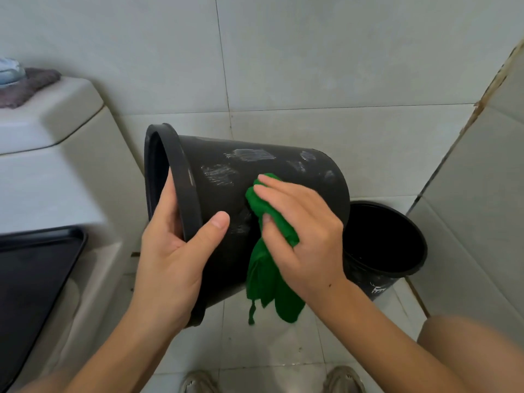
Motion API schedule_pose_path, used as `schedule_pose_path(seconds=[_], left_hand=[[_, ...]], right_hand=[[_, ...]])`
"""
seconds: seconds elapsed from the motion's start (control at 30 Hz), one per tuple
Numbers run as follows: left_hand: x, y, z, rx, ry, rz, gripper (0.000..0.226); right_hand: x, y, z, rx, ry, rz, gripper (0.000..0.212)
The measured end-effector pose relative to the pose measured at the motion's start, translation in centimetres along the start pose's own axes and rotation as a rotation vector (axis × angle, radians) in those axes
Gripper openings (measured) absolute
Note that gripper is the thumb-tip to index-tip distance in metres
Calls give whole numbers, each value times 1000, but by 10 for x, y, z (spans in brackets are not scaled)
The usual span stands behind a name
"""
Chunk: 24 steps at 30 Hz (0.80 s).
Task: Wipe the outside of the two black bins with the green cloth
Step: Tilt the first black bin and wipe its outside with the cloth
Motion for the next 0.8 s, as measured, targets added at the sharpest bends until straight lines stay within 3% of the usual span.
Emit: schedule_pose_path(seconds=[0.07, 0.27, 0.43, 0.63, 0.7, 0.8], left_hand=[[1, 0, 0, 10, -15, -1, 60], [-6, 1, -2, 9, -17, -11, 58], [-2, 3, -3, 28, -33, -4, 62], [-9, -1, -11, 52, -46, -62, 61], [-8, -1, -12, 42, -40, -56, 61], [-5, 0, -11, 50, -30, -36, 59]], right_hand=[[1, 2, 6, 19, -10, -15, 28], [6, 16, 24, -245, -62, 87, 26], [3, 2, 4, -16, -2, 18, 27], [10, 31, 41, -352, -27, 110, 28], [9, 23, 31, -310, 4, 71, 28], [6, 8, 14, -72, 5, 16, 28]])
Point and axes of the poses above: each hand's wrist, its own y-axis away from the middle knuckle, its own x-axis out of the palm, z = x × y, the point moved 4 cm from there along -y, towards the middle knuckle, and after that the axes turned 12 degrees about y, right-handed, at the moved point
